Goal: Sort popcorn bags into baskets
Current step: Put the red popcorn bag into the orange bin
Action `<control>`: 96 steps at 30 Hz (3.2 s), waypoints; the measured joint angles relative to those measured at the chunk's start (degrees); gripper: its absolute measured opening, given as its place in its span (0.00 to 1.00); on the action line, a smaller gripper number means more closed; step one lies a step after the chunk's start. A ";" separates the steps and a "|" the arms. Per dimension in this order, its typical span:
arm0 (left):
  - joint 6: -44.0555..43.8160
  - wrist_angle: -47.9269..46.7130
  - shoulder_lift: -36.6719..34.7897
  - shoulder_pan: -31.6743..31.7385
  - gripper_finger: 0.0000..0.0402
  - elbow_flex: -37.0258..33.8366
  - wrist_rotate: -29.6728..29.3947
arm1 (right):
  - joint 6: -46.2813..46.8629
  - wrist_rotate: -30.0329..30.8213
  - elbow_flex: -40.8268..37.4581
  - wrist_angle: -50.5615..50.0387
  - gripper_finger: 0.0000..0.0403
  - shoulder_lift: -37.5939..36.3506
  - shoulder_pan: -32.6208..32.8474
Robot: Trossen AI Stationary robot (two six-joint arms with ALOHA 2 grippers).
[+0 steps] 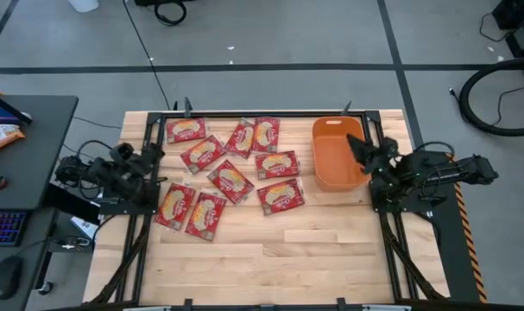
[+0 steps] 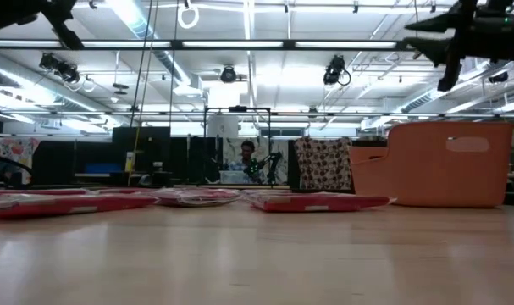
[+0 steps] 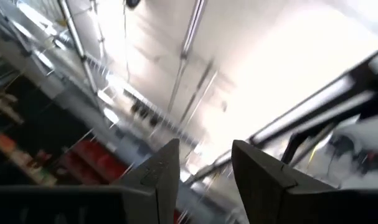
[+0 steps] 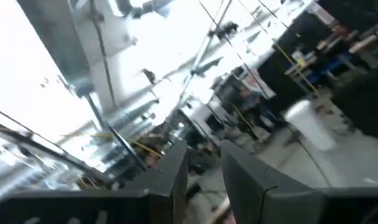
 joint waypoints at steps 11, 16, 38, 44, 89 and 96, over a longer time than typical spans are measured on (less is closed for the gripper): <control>0.60 5.29 0.00 0.00 0.37 0.02 -5.70 | 3.04 -5.34 12.00 -1.42 0.26 4.62 -3.42; -0.53 -0.17 1.93 0.00 0.37 2.35 -13.41 | 2.19 -7.95 22.39 -17.79 0.25 11.94 -6.01; -9.46 -58.13 13.94 0.04 0.37 34.34 -9.29 | -6.38 -24.75 59.29 -59.73 0.27 57.27 -11.67; -11.18 -59.51 13.90 0.04 0.37 34.34 -8.08 | -6.26 -29.44 65.70 -62.85 0.35 68.91 -10.44; -16.96 -67.79 13.92 0.04 0.37 34.25 -0.97 | -23.02 -26.33 115.81 -76.76 0.55 123.59 -16.81; -16.90 -68.25 13.92 0.04 0.37 34.25 -1.02 | -24.48 -22.33 114.82 -80.23 0.50 123.42 -16.95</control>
